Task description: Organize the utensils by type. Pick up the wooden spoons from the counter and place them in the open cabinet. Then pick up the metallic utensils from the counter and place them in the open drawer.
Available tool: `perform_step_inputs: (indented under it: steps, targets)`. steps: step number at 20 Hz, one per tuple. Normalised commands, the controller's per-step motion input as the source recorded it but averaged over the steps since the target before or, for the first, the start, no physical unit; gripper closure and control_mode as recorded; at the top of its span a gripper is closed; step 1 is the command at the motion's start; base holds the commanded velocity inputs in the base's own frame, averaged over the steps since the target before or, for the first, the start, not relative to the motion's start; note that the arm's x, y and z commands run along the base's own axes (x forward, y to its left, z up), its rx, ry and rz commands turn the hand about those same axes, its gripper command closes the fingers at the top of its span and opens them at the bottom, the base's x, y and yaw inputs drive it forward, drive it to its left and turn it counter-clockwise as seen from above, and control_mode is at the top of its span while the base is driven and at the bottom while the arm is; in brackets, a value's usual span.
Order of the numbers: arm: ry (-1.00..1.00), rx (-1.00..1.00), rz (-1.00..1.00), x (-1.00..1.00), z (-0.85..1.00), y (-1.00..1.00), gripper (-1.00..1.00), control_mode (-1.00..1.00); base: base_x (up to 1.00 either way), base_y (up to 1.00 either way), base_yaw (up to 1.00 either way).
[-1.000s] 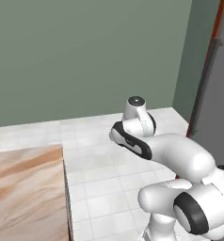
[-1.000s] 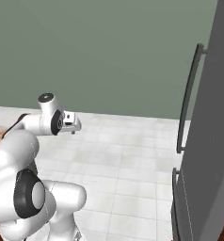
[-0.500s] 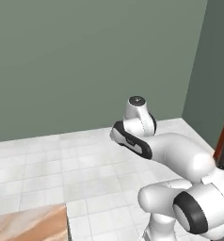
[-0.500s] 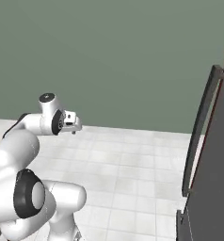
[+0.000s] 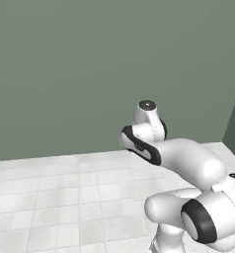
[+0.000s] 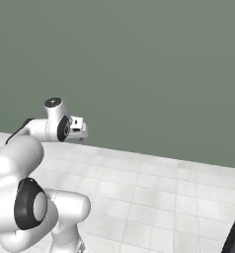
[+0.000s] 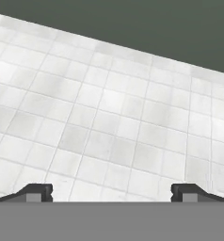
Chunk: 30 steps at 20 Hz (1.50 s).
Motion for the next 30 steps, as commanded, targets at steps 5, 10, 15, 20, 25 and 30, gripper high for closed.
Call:
perform_step_inputs:
  steps: [5,10,15,20,25,30]
  targets:
    - [0.0,0.0,0.0,0.0,0.0,0.0,-1.0,1.0,0.95,0.02,0.46]
    - [0.0,0.0,0.0,0.0,0.0,0.0,-1.0,1.0,0.87,0.0,0.59]
    - [0.0,0.0,0.0,0.0,0.0,0.0,-1.0,1.0,0.7,0.0,0.77]
    - [0.0,0.0,0.0,0.0,0.0,0.0,-1.0,1.0,0.61,-0.01,0.88]
    - [0.0,0.0,0.0,0.0,0.0,0.0,-1.0,1.0,0.63,0.0,0.87]
    - [0.0,0.0,0.0,0.0,0.0,0.0,-1.0,1.0,0.69,0.0,0.82]
